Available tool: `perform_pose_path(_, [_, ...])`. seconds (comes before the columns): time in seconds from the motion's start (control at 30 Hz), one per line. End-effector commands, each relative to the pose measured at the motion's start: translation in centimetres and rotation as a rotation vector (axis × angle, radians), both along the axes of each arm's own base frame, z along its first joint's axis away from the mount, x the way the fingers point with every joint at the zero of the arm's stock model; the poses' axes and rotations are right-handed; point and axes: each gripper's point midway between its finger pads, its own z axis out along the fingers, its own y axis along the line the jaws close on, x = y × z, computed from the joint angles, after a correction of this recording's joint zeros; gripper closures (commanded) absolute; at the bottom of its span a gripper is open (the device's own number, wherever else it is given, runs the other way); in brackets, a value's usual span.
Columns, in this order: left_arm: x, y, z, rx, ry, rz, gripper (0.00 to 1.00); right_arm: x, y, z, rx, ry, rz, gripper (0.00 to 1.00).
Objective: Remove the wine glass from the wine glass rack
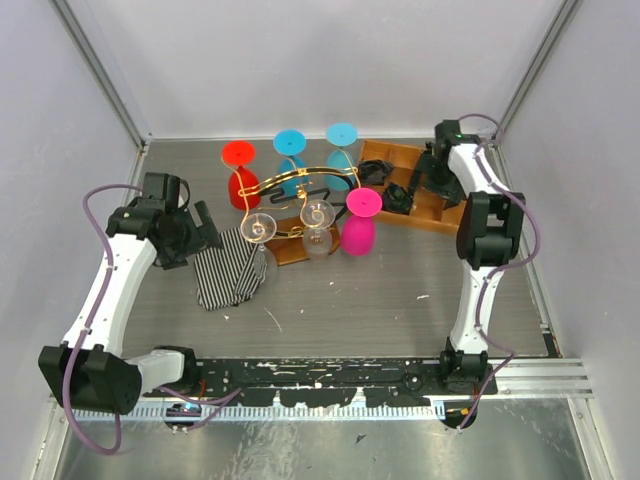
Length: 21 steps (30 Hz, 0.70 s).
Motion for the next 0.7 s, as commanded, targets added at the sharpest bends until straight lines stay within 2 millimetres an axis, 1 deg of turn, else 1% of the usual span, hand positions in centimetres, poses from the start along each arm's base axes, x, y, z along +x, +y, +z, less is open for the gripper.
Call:
perform_pose_path(0.0, [-0.8,-0.3,-0.2,-0.021,0.014,-0.012,0.02,-5.6,-10.7,-3.9,-0.163,0.18,-0.22,0.0])
perform_pose_path(0.07, [-0.9,-0.5,-0.4,-0.029,0.018,-0.016,0.02,-6.6,-12.3,-3.7,-0.156,0.179,-0.273,0.0])
perform_pose_path(0.17, [-0.9,-0.6,-0.6,-0.039,0.023,-0.018,0.02,-7.9,-13.9,-3.4,-0.136,0.172,-0.326,0.0])
perform_pose_path(0.2, [-0.9,-0.7,-0.7,-0.041,0.025,-0.019,0.01,-8.1,-14.5,-3.1,-0.141,0.165,-0.343,0.0])
perform_pose_path(0.23, [-0.9,-0.7,-0.7,-0.043,0.027,-0.019,0.02,-7.8,-14.8,-2.9,-0.134,0.148,-0.349,0.0])
perform_pose_path(0.3, [-1.0,-0.8,-0.8,-0.046,0.031,-0.02,0.02,-6.8,-14.7,-2.0,-0.111,0.101,-0.343,0.0])
perform_pose_path(0.37, [-1.0,-0.8,-1.0,-0.046,0.035,-0.021,0.01,-5.7,-13.8,-1.4,-0.056,0.064,-0.327,0.0])
perform_pose_path(0.47, [-1.1,-0.8,-1.0,-0.045,0.032,-0.02,0.01,-4.4,-12.8,-0.8,-0.042,0.037,-0.282,0.0])
perform_pose_path(0.53, [-1.1,-0.8,-1.1,-0.048,0.028,-0.017,0.01,-3.6,-11.8,-0.6,-0.04,0.029,-0.231,0.0])
perform_pose_path(0.67, [-1.1,-1.0,-1.2,-0.063,0.025,-0.014,0.01,-2.2,-9.8,-0.9,-0.099,0.047,-0.106,0.0])
